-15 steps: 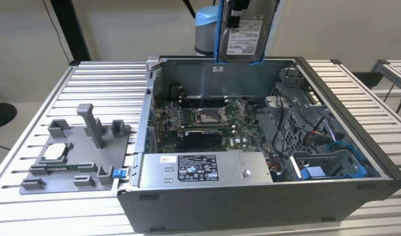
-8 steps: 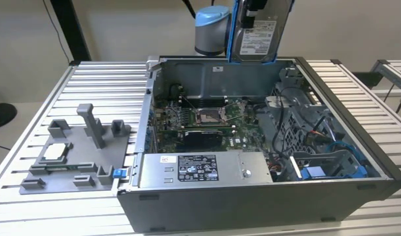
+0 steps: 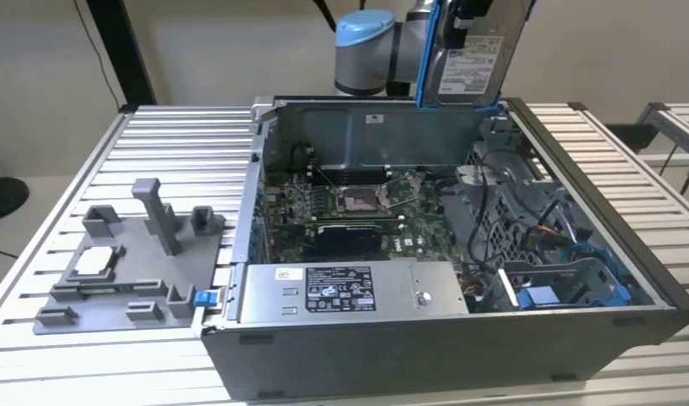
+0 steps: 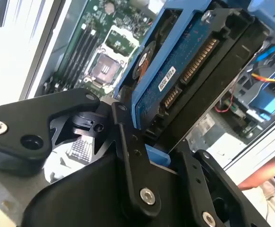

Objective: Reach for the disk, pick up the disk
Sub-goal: 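Pick up the disk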

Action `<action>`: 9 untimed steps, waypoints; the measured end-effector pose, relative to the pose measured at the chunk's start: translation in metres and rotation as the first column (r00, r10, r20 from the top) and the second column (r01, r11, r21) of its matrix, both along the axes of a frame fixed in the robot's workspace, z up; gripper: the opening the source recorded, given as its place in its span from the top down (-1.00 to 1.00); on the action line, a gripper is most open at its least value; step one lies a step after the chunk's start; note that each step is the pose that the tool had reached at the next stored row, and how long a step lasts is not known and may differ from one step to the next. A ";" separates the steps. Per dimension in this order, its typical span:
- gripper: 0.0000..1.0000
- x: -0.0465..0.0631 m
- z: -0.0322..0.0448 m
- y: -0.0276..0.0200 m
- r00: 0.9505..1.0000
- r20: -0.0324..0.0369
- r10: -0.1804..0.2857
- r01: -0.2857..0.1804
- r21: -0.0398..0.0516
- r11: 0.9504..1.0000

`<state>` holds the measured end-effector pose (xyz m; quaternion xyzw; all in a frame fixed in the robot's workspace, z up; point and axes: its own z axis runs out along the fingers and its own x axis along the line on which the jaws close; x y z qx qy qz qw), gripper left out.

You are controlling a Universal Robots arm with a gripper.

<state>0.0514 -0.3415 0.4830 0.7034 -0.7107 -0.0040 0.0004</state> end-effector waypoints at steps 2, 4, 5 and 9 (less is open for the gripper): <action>1.00 0.007 0.0000 0.0000 1.000 0.000 0.000 0.000 0.000 1.000; 1.00 0.015 0.0000 0.0000 1.000 0.000 0.000 0.000 0.000 1.000; 1.00 0.018 0.0000 0.0000 1.000 0.000 0.000 0.000 0.000 1.000; 1.00 0.026 -0.0001 0.0001 1.000 0.000 0.000 0.000 0.000 1.000</action>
